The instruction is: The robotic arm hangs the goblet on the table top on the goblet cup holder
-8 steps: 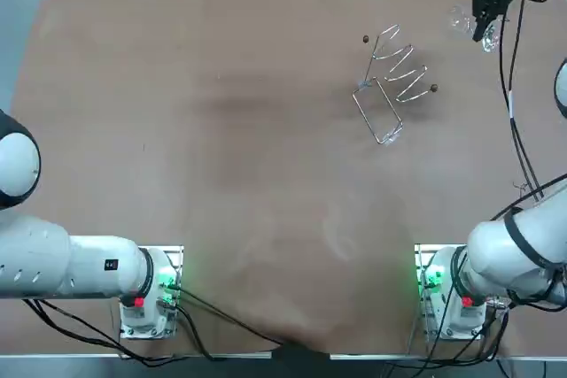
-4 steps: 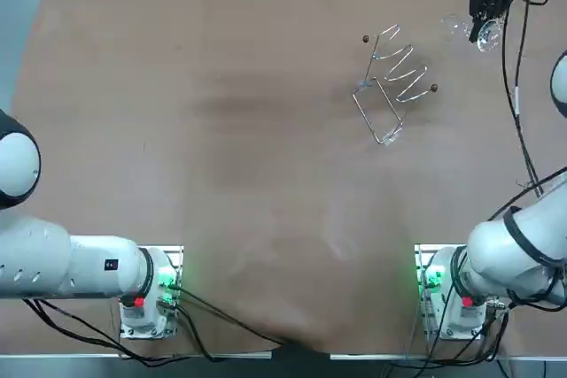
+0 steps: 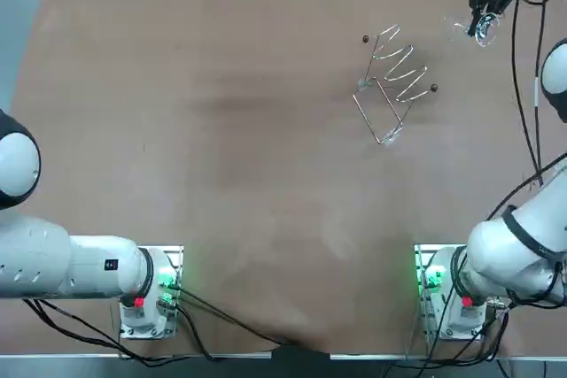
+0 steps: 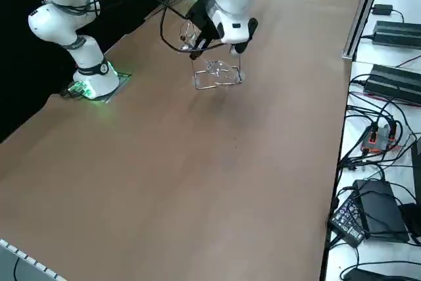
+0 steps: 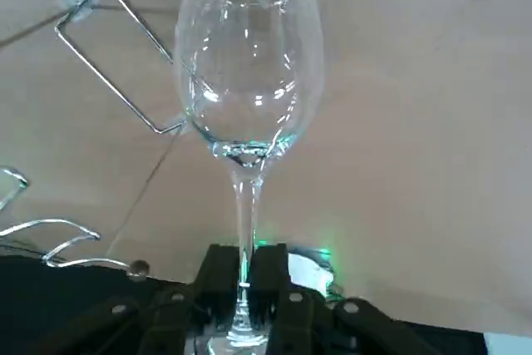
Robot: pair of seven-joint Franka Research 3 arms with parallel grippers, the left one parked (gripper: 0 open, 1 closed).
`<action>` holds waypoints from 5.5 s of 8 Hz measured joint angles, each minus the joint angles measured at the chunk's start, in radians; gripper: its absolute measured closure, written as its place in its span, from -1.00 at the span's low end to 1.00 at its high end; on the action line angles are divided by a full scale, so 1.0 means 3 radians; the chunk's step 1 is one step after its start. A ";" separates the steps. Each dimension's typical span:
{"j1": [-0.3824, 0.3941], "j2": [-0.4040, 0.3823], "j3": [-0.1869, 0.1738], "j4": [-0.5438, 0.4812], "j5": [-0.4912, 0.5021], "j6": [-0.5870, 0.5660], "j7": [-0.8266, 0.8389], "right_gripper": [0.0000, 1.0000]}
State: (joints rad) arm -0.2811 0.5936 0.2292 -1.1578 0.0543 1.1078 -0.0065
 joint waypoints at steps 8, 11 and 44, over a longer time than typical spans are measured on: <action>-0.0066 0.0095 -0.0018 0.0131 0.0890 -0.0089 0.0935 0.77; -0.0048 0.0107 -0.0007 0.0136 0.0947 -0.0078 0.1211 0.77; 0.0485 0.0322 0.0019 -0.0083 0.1376 0.0556 0.2288 0.81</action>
State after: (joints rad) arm -0.1356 0.6901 0.2349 -1.1827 0.4670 1.2747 0.6798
